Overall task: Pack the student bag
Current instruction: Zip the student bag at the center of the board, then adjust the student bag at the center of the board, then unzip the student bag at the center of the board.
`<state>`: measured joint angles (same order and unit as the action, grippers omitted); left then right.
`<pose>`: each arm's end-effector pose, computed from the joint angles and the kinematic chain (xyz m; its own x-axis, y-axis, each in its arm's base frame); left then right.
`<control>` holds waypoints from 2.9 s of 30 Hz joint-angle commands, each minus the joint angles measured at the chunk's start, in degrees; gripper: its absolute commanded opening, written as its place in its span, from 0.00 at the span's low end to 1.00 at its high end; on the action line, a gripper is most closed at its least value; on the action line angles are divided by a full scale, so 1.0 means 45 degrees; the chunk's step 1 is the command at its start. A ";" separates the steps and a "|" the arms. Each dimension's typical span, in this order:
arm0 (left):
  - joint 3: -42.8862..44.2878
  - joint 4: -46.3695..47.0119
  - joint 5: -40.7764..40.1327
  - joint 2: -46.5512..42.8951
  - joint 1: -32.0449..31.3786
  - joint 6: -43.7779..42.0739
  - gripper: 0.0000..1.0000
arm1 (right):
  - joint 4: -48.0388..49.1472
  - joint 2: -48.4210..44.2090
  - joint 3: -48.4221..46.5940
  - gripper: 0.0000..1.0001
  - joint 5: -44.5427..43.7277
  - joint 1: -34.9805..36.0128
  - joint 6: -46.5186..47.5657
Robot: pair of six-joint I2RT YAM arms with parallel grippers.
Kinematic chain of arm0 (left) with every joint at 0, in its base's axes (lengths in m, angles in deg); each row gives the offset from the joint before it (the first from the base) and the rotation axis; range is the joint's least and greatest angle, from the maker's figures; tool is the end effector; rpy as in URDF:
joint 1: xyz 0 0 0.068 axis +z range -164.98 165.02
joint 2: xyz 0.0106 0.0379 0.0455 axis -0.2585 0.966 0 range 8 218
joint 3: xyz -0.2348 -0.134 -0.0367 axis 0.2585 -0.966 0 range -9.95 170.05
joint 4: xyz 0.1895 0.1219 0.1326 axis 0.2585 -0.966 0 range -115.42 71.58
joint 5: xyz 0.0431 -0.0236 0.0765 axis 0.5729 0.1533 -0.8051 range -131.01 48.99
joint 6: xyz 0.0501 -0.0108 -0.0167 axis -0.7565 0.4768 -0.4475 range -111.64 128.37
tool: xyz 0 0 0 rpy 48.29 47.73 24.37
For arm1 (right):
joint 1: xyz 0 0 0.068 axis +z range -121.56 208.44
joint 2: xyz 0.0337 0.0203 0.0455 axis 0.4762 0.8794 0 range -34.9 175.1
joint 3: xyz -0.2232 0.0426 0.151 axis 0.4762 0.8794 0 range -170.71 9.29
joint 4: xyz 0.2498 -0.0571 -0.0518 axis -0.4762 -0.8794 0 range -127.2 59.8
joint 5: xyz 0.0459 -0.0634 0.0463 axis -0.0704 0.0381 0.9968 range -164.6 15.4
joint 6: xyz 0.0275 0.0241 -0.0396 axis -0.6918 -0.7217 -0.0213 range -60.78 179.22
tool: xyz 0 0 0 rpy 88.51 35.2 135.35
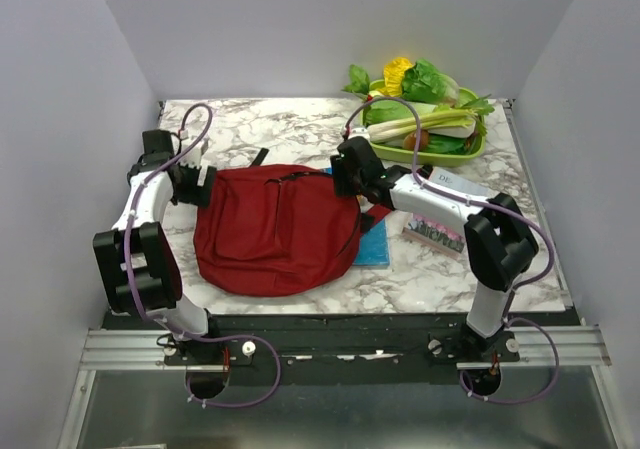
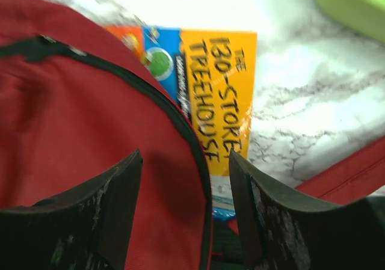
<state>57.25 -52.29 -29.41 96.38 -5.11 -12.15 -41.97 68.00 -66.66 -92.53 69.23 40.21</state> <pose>0.3215 0.0486 0.2557 -0.7753 0.2135 -0.5944 0.2320 0.9716 0.0464 0.3166 0.2586 0.2458 -0.5909 -0.1007 -0.8004 -0.2615 0.9625 0.0720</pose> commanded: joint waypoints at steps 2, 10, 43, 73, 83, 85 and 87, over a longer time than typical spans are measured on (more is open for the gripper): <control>-0.1142 -0.0579 -0.0780 0.0516 0.0971 -0.0987 0.99 | -0.1486 0.0826 0.0001 0.68 0.0214 -0.0315 0.0141; -0.0970 -0.0970 0.0431 0.1821 0.0854 -0.0833 0.44 | -0.1059 0.0848 0.0643 0.56 0.1521 -0.0394 -0.0171; 0.6793 -0.0679 -0.0821 0.4764 -0.3482 0.1707 0.59 | -0.0549 -0.2259 0.1857 0.54 0.4083 0.2677 -0.0367; -0.1045 -0.0776 -0.0911 0.0027 -0.8072 0.0689 0.41 | -0.0219 0.1804 -0.0119 0.30 0.3828 0.0251 0.0162; -0.0207 0.0358 -0.3633 0.0672 -0.5885 0.2292 0.42 | 0.1853 -0.0305 0.3710 0.18 0.5664 0.1050 -0.1264; -0.0070 0.0378 -0.3437 0.0828 -0.5806 0.2352 0.43 | 0.1834 -0.0579 0.3906 0.23 0.5529 0.1188 -0.1304; -0.0031 0.0455 -0.3319 0.0907 -0.5787 0.2351 0.44 | 0.1698 -0.0832 0.3927 0.36 0.4770 0.1188 -0.1304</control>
<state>55.21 -52.16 -42.88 99.18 -31.23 -3.19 -32.99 66.47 -50.90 -70.61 73.17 35.67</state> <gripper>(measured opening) 0.433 0.290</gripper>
